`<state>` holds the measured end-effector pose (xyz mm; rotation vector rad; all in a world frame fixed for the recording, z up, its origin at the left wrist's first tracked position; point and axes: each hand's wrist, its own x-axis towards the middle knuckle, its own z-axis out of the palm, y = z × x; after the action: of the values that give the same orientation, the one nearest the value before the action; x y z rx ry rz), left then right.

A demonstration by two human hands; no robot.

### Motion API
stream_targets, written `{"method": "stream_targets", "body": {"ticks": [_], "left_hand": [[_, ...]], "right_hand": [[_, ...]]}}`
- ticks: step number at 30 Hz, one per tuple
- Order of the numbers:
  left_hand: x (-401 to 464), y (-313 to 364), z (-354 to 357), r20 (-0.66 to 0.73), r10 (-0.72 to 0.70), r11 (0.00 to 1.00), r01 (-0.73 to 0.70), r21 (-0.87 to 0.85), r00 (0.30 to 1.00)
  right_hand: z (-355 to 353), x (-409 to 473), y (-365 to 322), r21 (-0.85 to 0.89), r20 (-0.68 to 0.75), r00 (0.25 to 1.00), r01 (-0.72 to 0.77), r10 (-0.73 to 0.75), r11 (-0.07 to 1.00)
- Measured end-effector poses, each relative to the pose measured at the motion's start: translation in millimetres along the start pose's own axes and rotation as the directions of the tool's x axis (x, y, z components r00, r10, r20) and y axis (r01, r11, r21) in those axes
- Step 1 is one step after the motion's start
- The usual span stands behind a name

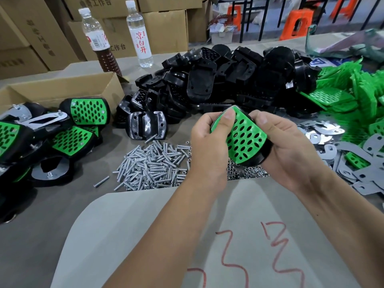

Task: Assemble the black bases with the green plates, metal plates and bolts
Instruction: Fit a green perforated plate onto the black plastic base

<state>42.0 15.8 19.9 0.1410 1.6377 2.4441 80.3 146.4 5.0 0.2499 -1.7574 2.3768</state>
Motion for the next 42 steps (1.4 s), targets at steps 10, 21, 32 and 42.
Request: {"method": "stream_targets", "body": {"ticks": [10, 21, 32, 42], "left_hand": [[12.3, -10.0, -18.4, -0.191, 0.081, 0.985, -0.049, 0.166, 0.978], [11.7, -13.4, -17.2, -0.178, -0.008, 1.000, 0.009, 0.003, 0.984], [14.4, -5.6, -23.0, -0.085, -0.106, 0.990, 0.113, 0.089, 0.991], [14.0, -7.4, -27.9, -0.033, -0.138, 0.989, 0.139, 0.041, 0.990]], "right_hand": [[5.4, 4.8, 7.6, -0.359, -0.066, 0.997, 0.006, -0.032, 0.933], [13.8, 6.6, 18.7, -0.648, -0.400, 0.878, -0.067, -0.264, 0.759], [16.9, 2.8, 14.4, -0.572, -0.464, 0.825, -0.001, -0.322, 0.821], [15.4, 8.2, 16.2, -0.540, -0.493, 0.858, -0.172, -0.144, 0.824]]}}
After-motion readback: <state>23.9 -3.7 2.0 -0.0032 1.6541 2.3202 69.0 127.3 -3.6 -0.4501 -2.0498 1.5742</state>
